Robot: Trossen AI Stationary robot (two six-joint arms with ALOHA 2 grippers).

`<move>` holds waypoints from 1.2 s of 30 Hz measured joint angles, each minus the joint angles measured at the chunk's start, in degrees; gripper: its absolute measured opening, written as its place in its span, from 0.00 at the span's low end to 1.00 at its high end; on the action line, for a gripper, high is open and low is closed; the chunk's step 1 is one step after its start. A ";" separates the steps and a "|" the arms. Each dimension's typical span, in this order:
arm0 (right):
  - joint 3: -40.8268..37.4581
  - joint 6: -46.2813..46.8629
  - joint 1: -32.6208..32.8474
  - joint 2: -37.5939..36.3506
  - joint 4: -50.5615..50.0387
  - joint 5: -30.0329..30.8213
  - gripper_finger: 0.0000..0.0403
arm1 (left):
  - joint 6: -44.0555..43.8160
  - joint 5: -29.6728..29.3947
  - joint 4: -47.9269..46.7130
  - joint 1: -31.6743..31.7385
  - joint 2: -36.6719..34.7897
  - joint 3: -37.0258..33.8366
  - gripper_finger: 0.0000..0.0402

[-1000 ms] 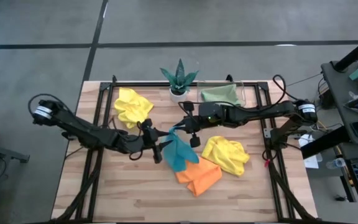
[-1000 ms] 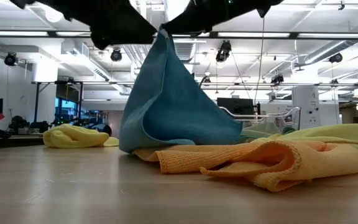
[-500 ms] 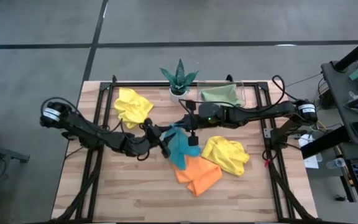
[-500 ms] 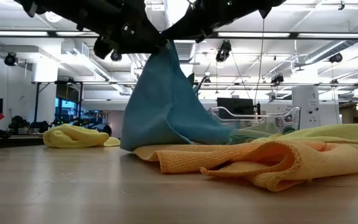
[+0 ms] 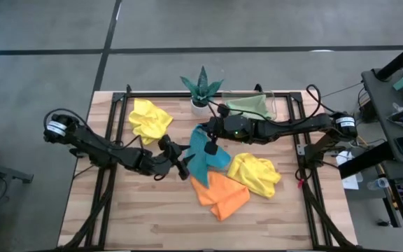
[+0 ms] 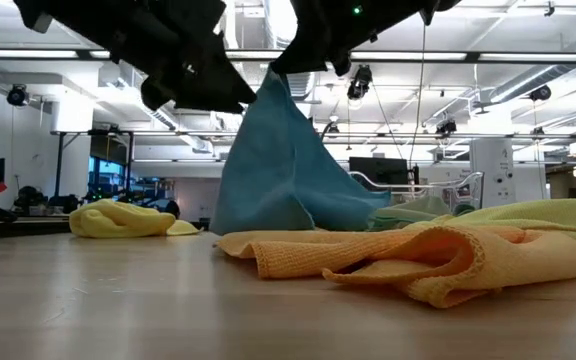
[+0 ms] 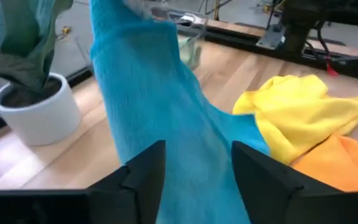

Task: Fold microfiber towels
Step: Prepare the blue microfiber towel

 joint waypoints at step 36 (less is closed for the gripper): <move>-0.04 3.29 0.00 2.08 -6.87 0.00 0.02 | -17.78 -4.54 -1.61 3.79 21.54 2.38 0.04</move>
